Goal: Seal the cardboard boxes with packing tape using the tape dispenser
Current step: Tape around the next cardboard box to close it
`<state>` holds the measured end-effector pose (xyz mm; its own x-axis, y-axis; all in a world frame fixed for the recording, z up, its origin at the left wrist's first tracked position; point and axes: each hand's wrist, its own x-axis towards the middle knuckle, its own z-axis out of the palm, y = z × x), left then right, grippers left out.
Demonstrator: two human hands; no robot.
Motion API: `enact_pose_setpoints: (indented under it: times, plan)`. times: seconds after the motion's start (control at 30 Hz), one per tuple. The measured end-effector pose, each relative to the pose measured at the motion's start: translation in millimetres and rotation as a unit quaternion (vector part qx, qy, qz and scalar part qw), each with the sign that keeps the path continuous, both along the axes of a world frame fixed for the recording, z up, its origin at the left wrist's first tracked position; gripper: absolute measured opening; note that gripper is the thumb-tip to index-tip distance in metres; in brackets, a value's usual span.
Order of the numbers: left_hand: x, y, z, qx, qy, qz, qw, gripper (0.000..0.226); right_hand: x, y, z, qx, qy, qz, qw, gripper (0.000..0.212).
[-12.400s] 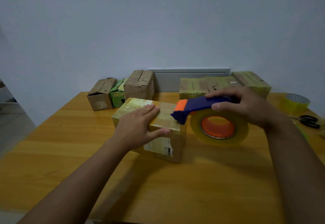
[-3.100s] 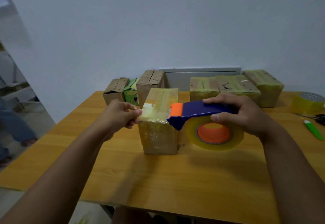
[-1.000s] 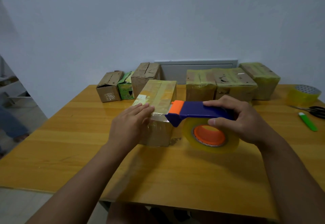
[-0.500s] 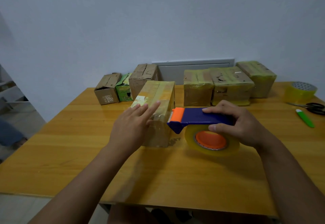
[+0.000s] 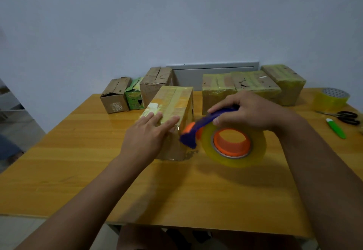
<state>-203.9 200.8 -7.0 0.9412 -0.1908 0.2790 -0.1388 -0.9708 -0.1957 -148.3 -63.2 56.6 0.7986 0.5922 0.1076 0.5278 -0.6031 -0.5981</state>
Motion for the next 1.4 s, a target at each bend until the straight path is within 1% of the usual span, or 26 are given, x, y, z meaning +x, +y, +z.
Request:
enact_pose_setpoints:
  times: [0.03, 0.07, 0.1, 0.17, 0.2, 0.3, 0.43, 0.53, 0.63, 0.67, 0.73, 0.83, 0.9, 0.97, 1.07, 1.17, 1.23, 1.3, 1.4]
  plan:
    - [-0.3, 0.7, 1.2, 0.002, 0.004, 0.002, 1.000, 0.054, -2.2, 4.8, -6.9, -0.059, -0.008, 0.007, 0.998, 0.027]
    - [-1.1, 1.1, 2.1, 0.004, 0.008, 0.004, 1.000, 0.054, -4.8, 8.0, -17.7, -0.086, -0.014, 0.005, 0.996, 0.028]
    - [-1.7, 1.1, 2.1, 0.009, 0.011, 0.007, 1.000, 0.054, -7.0, 8.3, -28.7, -0.068, -0.019, -0.010, 0.997, 0.029]
    - [-2.3, 0.2, 1.8, 0.013, 0.012, 0.015, 1.000, 0.054, -9.6, 2.5, -42.9, 0.026, -0.023, -0.060, 0.998, 0.031]
    - [-1.7, -0.8, 1.8, 0.008, 0.013, 0.019, 1.000, 0.053, -9.9, -2.1, -46.2, 0.054, -0.028, -0.082, 0.995, 0.032]
    - [-3.0, -8.4, 3.9, 0.007, 0.020, 0.039, 0.999, 0.053, -10.5, -8.8, -53.7, 0.068, -0.070, -0.135, 0.986, 0.038]
    - [-7.7, -18.6, 7.7, 0.009, 0.011, 0.046, 0.999, 0.063, -11.6, 1.6, -72.4, 0.111, -0.115, -0.224, 0.961, 0.046]
    - [-0.6, -11.1, 16.7, -0.043, 0.036, 0.035, 0.998, 0.061, -10.6, 14.4, -89.2, 0.167, -0.122, -0.267, 0.941, 0.049]
    - [13.1, 2.1, 27.7, -0.117, 0.077, 0.018, 0.990, 0.050, -8.8, 25.9, -104.4, 0.204, -0.118, -0.281, 0.930, 0.052]
    - [17.7, 5.1, 30.4, -0.126, 0.089, 0.011, 0.988, 0.047, -8.4, 29.2, -108.8, 0.214, -0.118, -0.285, 0.927, 0.053]
    - [25.3, 7.5, 34.6, -0.111, 0.098, -0.004, 0.989, 0.047, -7.6, 36.0, -115.0, 0.232, -0.126, -0.295, 0.918, 0.056]
    - [30.9, 7.2, 37.2, -0.076, 0.082, -0.014, 0.994, 0.053, -7.4, 45.1, -118.8, 0.265, -0.137, -0.312, 0.902, 0.056]
    - [31.6, 5.5, 34.9, -0.049, 0.065, -0.016, 0.997, 0.056, -8.3, 48.8, -120.4, 0.269, -0.148, -0.320, 0.896, 0.056]
    - [31.9, 3.9, 31.9, -0.039, 0.050, -0.016, 0.998, 0.056, -9.7, 51.5, -121.1, 0.262, -0.152, -0.321, 0.897, 0.057]
    - [32.1, 3.5, 24.9, -0.049, 0.036, -0.022, 0.998, 0.059, -11.4, 53.9, -122.3, 0.242, -0.162, -0.312, 0.905, 0.057]
    - [29.3, 0.7, 21.0, -0.081, 0.047, -0.032, 0.995, 0.056, -12.7, 53.4, -122.3, 0.232, -0.167, -0.309, 0.907, 0.058]
    - [26.0, -2.1, 22.6, -0.081, 0.059, -0.024, 0.995, 0.054, -13.8, 52.8, -123.3, 0.225, -0.171, -0.307, 0.909, 0.059]
    - [23.8, -5.0, 24.8, -0.084, 0.063, -0.016, 0.994, 0.059, -14.4, 52.5, -124.0, 0.224, -0.169, -0.306, 0.910, 0.060]
    - [24.7, -6.5, 22.4, -0.080, 0.046, -0.010, 0.996, 0.065, -14.5, 52.3, -124.8, 0.226, -0.167, -0.307, 0.909, 0.060]
